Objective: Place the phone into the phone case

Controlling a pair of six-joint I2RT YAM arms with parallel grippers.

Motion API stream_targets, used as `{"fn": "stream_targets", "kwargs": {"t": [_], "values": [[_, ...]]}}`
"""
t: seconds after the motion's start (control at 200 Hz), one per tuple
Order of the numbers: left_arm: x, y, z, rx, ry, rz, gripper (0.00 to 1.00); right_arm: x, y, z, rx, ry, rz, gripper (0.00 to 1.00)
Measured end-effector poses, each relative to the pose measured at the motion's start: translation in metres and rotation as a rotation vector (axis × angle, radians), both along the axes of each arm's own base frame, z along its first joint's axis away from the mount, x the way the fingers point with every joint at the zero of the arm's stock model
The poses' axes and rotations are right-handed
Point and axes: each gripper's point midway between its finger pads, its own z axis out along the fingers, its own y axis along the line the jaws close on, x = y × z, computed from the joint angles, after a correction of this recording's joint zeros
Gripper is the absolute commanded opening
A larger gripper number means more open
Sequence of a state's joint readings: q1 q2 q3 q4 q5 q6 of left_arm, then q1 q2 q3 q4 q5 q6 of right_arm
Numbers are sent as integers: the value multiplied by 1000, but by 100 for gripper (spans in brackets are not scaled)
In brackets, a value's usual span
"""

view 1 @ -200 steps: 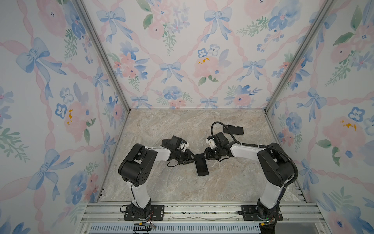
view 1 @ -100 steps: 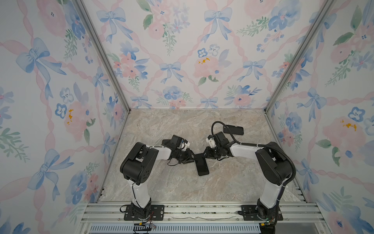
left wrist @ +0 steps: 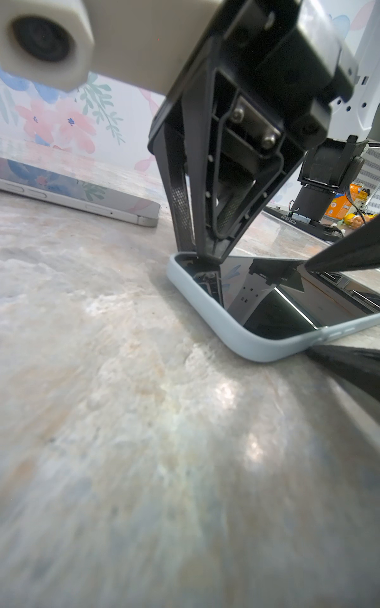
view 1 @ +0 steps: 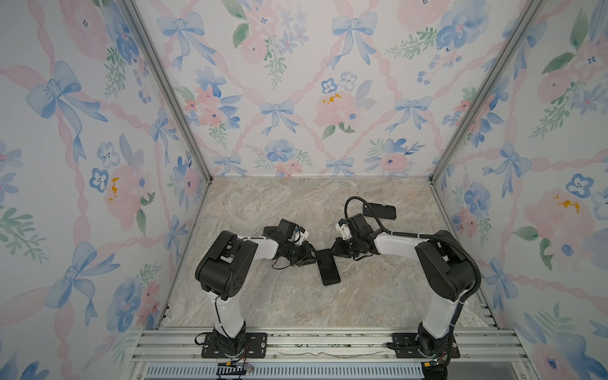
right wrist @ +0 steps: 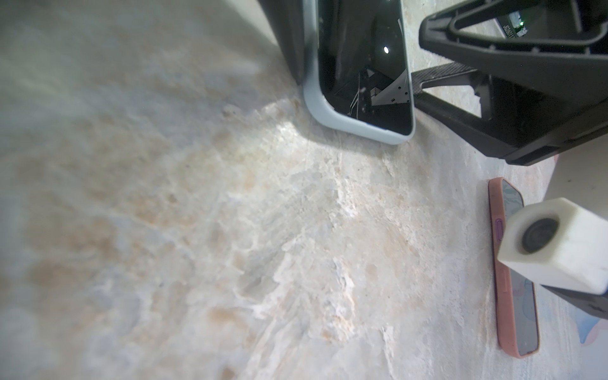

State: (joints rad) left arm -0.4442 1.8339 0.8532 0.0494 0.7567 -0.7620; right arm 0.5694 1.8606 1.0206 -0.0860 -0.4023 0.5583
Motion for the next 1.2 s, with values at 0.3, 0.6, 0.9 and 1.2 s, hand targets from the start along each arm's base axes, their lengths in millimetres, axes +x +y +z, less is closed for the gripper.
{"fn": "stream_targets", "kwargs": {"t": [0.3,0.6,0.9,1.2], "values": [[0,0,0,0,0,0,39,4,-1,1,-1,-26,-9,13],[-3,9,6,46,-29,33,61,-13,-4,16,-21,-28,4,38],[-34,34,8,189,-57,79,68,-67,-13,40,-17,-61,50,57],[-50,28,7,251,-67,71,66,-112,-28,5,-90,30,68,54]]}}
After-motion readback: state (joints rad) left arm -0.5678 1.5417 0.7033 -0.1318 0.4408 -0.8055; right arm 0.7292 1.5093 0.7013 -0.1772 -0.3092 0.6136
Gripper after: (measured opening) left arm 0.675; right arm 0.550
